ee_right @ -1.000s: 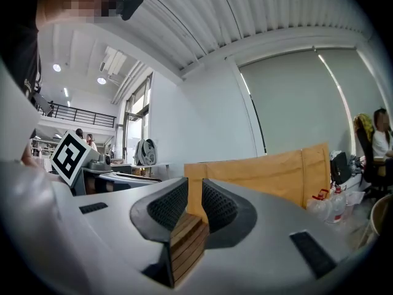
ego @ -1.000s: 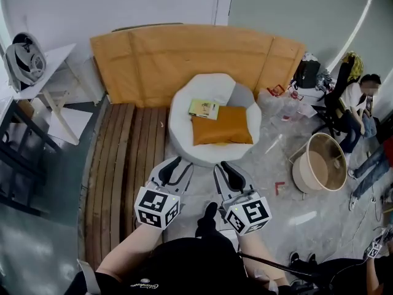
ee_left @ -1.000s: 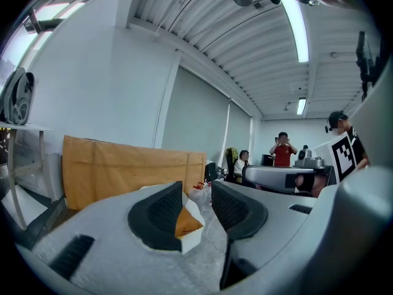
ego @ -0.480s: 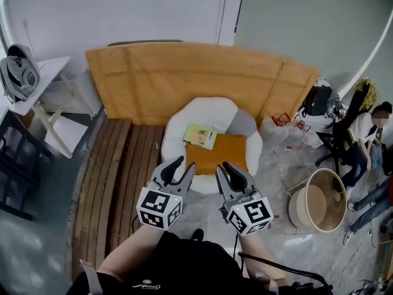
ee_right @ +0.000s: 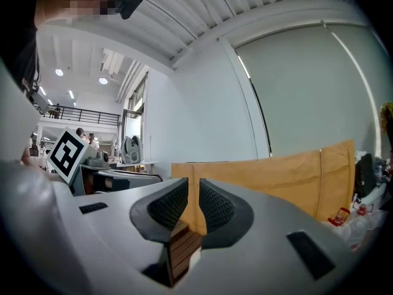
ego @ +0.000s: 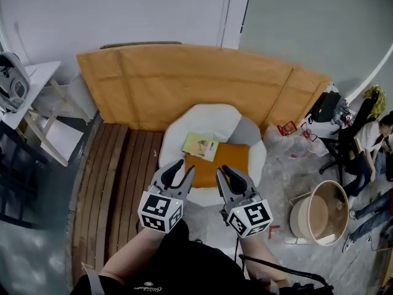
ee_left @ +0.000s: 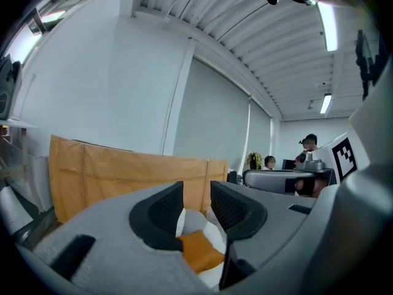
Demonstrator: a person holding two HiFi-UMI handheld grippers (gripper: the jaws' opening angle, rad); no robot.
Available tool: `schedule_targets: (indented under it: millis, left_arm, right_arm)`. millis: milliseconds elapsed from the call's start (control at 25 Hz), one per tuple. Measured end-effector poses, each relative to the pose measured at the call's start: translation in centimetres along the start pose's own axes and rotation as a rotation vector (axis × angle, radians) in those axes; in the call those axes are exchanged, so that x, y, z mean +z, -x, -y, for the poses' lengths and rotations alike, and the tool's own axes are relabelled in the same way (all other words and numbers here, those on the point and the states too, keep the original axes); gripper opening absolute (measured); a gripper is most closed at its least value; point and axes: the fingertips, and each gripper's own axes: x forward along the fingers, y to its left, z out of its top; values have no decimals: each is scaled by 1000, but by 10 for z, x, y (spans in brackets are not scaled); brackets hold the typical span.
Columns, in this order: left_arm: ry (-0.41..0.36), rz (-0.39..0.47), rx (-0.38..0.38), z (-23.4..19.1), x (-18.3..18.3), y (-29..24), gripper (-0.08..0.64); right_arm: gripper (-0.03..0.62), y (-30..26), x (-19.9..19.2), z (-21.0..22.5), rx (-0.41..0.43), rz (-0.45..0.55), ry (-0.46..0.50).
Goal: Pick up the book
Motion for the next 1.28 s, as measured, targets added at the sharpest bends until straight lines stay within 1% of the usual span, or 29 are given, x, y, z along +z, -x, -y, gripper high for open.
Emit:
schedule_targets:
  millis: [200,440,520,600,680,840,1080,1280]
  left_arm:
    - [8,-13,-34,-50,2,-55,144]
    - [-17,-17,-99,-105,32,-112,144]
    - [-25,-30,-124,-116,35,-129,144]
    - [-28,-53,-152,-123,32,-139,140]
    - [-20,-67,-152,-133,29,-143,138]
    - [-16,-82,-149,-133,24,-154,138]
    - [-8,-131,-150,-124,6,-168,138]
    - [-18,-159,-145,-122,-4,-182,137]
  right_arm:
    - [54,-66,-1,33,-36,-5,-5]
    - [54,-145,23,58,-70,6,11]
    - [54,-159,23,68,-98,1,8]
    - [54,-167,16,76,-133,-10,-16]
    - [54,-177,13,79,-138,-14,-28]
    - [54,-185,14,84,-118,-18,-9]
    - [54,-183,-1,102,-117,-50,-43]
    - [54,-190,-11,114,-103,-70,-84]
